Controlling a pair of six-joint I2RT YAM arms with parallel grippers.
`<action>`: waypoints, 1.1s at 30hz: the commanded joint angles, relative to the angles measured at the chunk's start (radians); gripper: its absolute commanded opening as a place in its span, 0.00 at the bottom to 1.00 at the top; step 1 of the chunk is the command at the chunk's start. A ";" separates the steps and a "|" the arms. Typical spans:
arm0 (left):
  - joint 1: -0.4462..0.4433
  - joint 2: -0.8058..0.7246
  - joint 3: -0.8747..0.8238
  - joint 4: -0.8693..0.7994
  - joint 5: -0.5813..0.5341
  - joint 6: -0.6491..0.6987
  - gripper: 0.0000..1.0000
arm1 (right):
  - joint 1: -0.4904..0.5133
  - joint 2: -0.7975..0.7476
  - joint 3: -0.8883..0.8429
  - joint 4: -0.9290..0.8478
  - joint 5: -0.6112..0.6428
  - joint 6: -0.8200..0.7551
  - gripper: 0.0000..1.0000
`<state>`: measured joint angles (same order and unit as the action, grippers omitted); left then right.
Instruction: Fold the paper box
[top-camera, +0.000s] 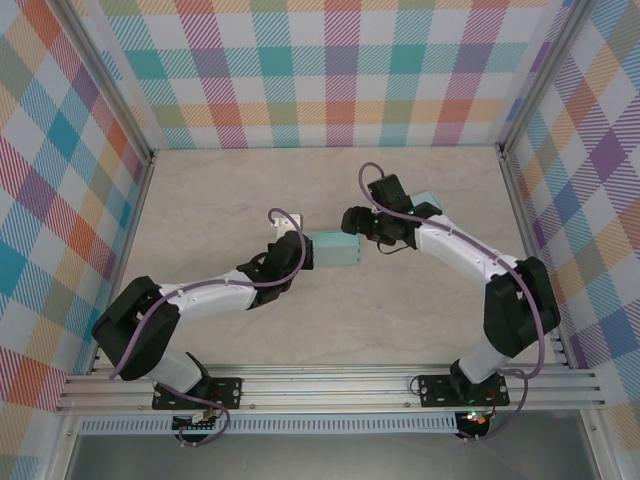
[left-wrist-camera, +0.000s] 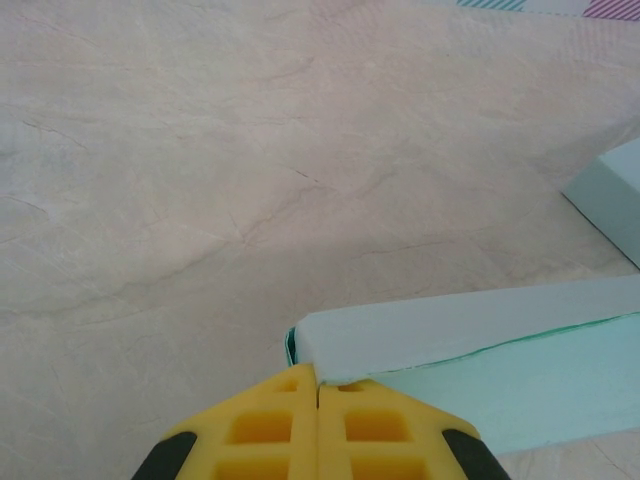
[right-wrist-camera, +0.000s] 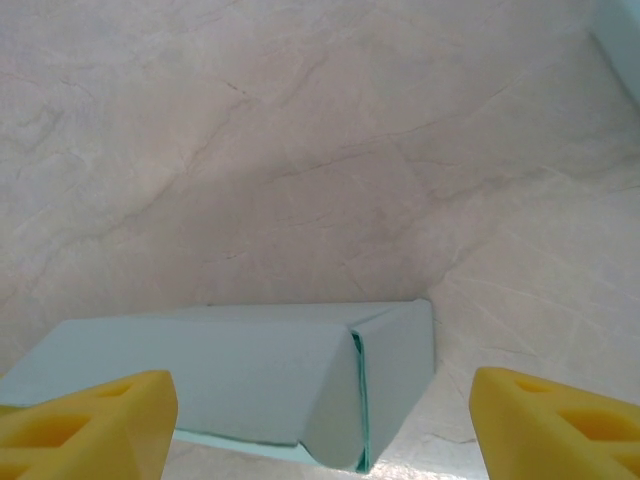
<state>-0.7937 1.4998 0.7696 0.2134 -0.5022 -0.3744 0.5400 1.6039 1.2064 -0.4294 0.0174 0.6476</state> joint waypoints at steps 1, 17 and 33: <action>-0.024 0.040 -0.004 -0.094 0.012 -0.017 0.00 | 0.002 0.020 0.015 0.037 -0.045 0.023 0.76; -0.032 0.035 -0.019 -0.157 -0.020 -0.041 0.06 | 0.002 -0.015 -0.216 0.174 -0.056 0.076 0.56; -0.035 -0.090 -0.048 -0.236 0.127 -0.087 0.65 | 0.000 0.023 -0.264 0.220 -0.013 0.096 0.46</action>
<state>-0.8169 1.4364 0.7475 0.0715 -0.4709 -0.4484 0.5369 1.5764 0.9894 -0.1139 -0.0135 0.7387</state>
